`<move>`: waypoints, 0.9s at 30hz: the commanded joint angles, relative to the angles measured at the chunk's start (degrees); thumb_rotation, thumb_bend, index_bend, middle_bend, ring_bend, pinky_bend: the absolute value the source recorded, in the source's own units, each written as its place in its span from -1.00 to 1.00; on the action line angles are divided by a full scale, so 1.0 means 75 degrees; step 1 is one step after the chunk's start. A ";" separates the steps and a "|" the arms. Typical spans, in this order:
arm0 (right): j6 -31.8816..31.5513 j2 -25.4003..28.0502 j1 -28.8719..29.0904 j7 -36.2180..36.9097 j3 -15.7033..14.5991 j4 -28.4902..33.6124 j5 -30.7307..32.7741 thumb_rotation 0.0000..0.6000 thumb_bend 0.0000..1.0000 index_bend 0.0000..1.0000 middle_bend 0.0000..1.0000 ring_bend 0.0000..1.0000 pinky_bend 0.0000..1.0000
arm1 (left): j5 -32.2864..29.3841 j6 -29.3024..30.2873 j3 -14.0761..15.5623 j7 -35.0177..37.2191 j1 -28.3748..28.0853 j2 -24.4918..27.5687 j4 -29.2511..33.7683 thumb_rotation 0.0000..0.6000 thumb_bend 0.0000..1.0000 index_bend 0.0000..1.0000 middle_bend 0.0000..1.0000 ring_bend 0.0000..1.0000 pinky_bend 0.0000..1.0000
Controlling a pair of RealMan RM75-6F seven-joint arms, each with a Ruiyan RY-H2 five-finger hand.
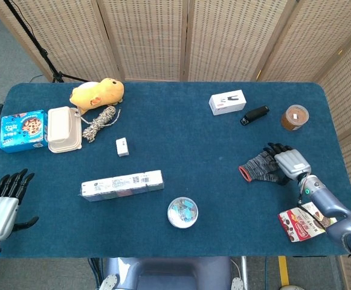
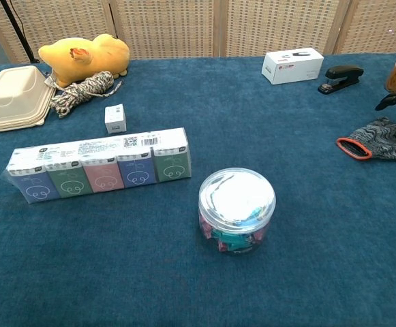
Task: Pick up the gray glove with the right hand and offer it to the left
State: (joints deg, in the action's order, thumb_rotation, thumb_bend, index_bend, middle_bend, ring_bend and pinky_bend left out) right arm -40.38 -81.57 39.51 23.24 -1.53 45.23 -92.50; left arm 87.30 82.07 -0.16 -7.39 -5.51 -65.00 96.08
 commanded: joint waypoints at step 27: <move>-0.0589 -0.1030 0.0170 0.0875 -0.0288 -0.1301 0.0028 1.00 -0.45 0.01 -0.18 -0.24 -0.16 | -0.0182 0.0018 -0.0031 0.0032 -0.0002 -0.0003 0.0014 1.00 -1.00 -1.00 -1.00 -1.00 -1.00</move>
State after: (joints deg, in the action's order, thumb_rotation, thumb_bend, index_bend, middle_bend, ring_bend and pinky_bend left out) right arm -44.41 -89.19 40.88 29.70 -3.74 35.56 -92.30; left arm 85.94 82.23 -0.39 -7.15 -5.52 -65.02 96.19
